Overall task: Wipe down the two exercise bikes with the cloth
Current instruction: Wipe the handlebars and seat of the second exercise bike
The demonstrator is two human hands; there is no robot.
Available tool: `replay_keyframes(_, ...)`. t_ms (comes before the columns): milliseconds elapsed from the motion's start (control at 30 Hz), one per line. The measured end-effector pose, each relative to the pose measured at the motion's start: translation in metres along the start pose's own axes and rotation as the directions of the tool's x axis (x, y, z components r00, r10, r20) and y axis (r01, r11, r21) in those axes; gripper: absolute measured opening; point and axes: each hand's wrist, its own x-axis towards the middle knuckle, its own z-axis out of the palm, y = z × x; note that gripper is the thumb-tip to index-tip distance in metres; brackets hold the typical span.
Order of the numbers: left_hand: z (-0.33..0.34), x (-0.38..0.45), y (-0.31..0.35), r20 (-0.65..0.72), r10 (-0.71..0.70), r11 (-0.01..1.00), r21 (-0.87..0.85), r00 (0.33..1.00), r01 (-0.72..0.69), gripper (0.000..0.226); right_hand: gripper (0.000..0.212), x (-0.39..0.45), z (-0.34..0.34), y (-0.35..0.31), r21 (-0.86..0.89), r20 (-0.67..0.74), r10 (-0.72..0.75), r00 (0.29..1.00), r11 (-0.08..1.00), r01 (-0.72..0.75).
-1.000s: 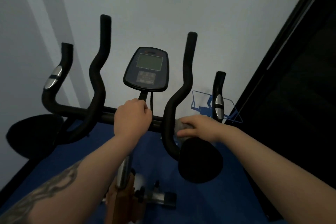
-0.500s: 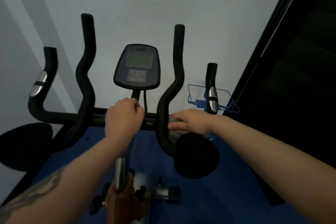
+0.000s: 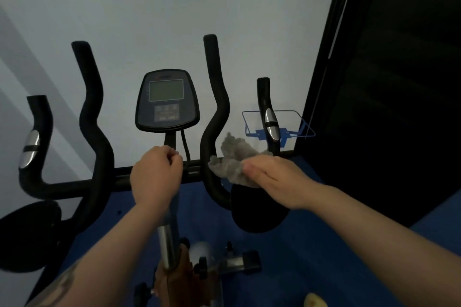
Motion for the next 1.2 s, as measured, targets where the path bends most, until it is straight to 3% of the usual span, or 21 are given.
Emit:
replay_keyframes(100, 0.000, -0.001, 0.000, 0.008, -0.007, 1.000, 0.001, 1.000, 0.007, 0.021, 0.062, 0.007, 0.012, -0.010, -0.016, -0.012, 0.051, 0.999, 0.999, -0.051)
replay_keyframes(233, -0.003, -0.002, 0.000, 0.025, -0.015, 1.000, -0.020, 1.000, 0.015, 0.020, 0.028, 0.015, -0.004, -0.006, -0.017, 0.168, 0.105, 0.980, 0.994, -0.104)
replay_keyframes(300, -0.003, -0.001, -0.001, 0.026, -0.029, 0.998, -0.056, 0.999, 0.031, 0.018, 0.016, 0.001, -0.013, 0.011, 0.065, 0.132, 0.138, 0.982, 0.987, -0.148)
replay_keyframes(367, -0.003, -0.002, 0.000, 0.018, -0.027, 0.999, -0.038, 0.999, 0.028, 0.020, 0.016, -0.017, -0.015, 0.025, 0.187, 0.015, 0.192, 0.981, 0.964, -0.191)
replay_keyframes(433, -0.002, -0.002, 0.003, 0.021, 0.011, 1.000, 0.026, 1.000, -0.012, 0.023, 0.016, -0.017, -0.010, 0.025, 0.186, -0.041, 0.203, 0.978, 0.964, -0.192)
replay_keyframes(600, 0.000, 0.000, 0.002, 0.055, 0.046, 0.993, 0.104, 0.997, -0.051, 0.023, 0.021, 0.016, 0.008, -0.001, 0.130, 0.057, 0.126, 0.990, 0.983, -0.133)
replay_keyframes(700, 0.000, -0.002, -0.001, 0.026, 0.013, 0.999, 0.036, 1.000, -0.014, 0.019, 0.018, 0.005, -0.005, 0.015, 0.231, 0.142, 0.102, 0.985, 0.964, -0.133)
replay_keyframes(833, 0.000, -0.002, 0.000, 0.000, 0.000, 1.000, 0.006, 1.000, 0.000, 0.024, 0.024, -0.018, -0.011, 0.036, 0.409, 0.030, 0.150, 0.988, 0.900, -0.149)
replay_keyframes(967, 0.001, -0.001, 0.001, 0.005, 0.056, 0.996, 0.064, 0.998, -0.056, 0.023, 0.021, 0.010, -0.003, 0.015, 0.211, 0.143, 0.105, 0.984, 0.968, -0.134)
replay_keyframes(1033, 0.002, 0.000, 0.000, 0.015, 0.081, 0.993, 0.085, 0.997, -0.082, 0.022, 0.022, 0.019, -0.001, 0.003, 0.195, 0.180, 0.084, 0.980, 0.974, -0.119)
replay_keyframes(1200, 0.000, -0.002, -0.002, 0.016, 0.042, 0.998, 0.035, 0.999, -0.042, 0.020, 0.025, -0.011, -0.007, 0.023, 0.395, 0.064, 0.108, 0.992, 0.910, -0.125)
